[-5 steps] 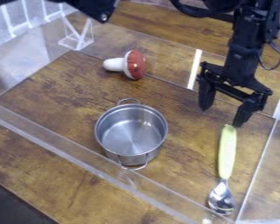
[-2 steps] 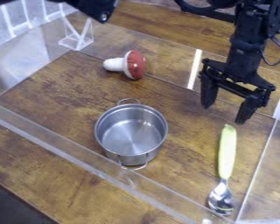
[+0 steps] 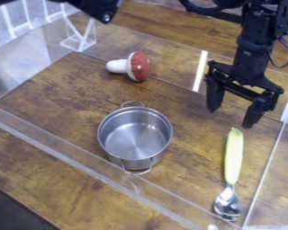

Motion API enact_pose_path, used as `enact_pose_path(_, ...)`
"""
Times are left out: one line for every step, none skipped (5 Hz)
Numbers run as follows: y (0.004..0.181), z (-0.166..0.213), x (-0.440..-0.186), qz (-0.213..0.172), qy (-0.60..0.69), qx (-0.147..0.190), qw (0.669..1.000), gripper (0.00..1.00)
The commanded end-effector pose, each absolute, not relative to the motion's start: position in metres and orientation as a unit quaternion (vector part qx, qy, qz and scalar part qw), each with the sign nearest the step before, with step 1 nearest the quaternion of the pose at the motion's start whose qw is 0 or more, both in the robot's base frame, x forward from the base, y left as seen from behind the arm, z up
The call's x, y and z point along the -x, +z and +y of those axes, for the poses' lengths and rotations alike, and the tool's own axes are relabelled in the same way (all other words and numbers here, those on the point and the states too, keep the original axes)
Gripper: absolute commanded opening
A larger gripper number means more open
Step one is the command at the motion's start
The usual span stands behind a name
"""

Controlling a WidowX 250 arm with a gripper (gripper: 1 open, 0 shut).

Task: Remove the mushroom from the silver pot and put it on the table

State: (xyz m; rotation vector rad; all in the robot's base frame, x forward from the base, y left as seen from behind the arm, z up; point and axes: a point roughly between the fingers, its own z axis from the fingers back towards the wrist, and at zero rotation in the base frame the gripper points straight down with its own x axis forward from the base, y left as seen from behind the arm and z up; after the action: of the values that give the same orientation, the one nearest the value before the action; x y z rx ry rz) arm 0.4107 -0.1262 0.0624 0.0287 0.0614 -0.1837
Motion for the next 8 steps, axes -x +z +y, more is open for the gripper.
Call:
enact_pose_path(0.093,-0.121,-0.427,-0.013,-0.082,-0.006,0.996,1.00)
enact_pose_path(0.088,-0.122,-0.427,-0.006,-0.082,-0.008,0.997,1.00)
enact_pose_path(0.087,-0.120,-0.427,-0.001,-0.083,-0.008,0.997,1.00)
enact_pose_path(0.091,-0.118,-0.428,-0.003,-0.081,-0.007,0.997,1.00)
enact_pose_path(0.094,-0.115,-0.428,-0.004,-0.078,-0.006,0.997,1.00)
enact_pose_path(0.094,-0.120,-0.429,-0.005,-0.086,-0.002,0.996,1.00)
enact_pose_path(0.093,-0.123,-0.429,-0.003,-0.091,-0.001,0.996,1.00)
enact_pose_path(0.090,-0.127,-0.426,0.004,-0.094,-0.001,0.996,1.00)
